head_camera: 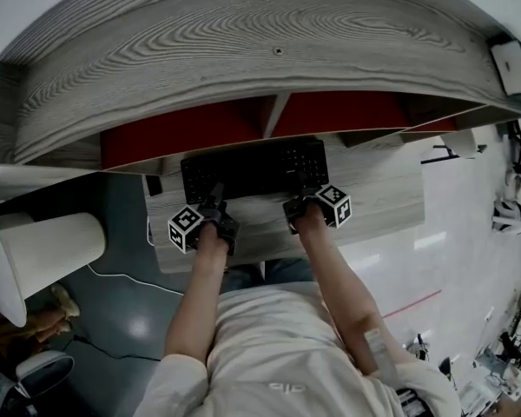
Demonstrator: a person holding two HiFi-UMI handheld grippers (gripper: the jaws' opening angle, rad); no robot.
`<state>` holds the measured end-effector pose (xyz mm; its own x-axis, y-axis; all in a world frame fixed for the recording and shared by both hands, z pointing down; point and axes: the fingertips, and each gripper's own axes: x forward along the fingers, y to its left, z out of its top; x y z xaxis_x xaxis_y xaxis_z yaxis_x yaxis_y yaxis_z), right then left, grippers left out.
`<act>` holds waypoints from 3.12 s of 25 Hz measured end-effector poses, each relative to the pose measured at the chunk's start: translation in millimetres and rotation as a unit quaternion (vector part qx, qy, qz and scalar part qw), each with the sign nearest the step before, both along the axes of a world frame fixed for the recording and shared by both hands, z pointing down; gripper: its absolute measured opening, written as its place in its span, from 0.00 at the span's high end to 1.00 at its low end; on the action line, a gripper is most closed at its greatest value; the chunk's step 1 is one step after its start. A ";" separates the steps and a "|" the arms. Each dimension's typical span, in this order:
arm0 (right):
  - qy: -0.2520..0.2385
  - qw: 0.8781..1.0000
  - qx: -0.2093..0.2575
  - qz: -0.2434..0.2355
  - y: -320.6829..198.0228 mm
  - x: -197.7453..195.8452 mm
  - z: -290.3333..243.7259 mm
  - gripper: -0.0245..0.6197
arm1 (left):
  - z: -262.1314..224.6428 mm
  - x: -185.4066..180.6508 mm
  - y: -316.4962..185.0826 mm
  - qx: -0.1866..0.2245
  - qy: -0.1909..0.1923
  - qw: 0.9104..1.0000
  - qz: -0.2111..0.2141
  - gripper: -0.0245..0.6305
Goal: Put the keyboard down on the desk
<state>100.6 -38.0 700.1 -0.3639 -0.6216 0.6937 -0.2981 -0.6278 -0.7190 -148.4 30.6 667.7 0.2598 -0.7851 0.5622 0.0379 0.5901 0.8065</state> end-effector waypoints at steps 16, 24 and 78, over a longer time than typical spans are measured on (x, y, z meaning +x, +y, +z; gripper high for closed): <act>0.044 0.981 0.110 -0.153 2.5 -22.0 -92.0 0.77 | -73.0 -0.2 -11.0 0.123 -0.039 0.990 0.056 0.70; 0.072 0.924 0.255 -0.274 8.7 -46.5 -193.5 0.92 | -175.5 -3.5 -9.6 0.288 -0.138 0.939 0.126 0.94; 0.323 0.581 0.587 -0.461 34.8 -32.5 -439.3 0.92 | -404.6 60.3 22.2 0.407 -0.593 0.656 0.230 0.94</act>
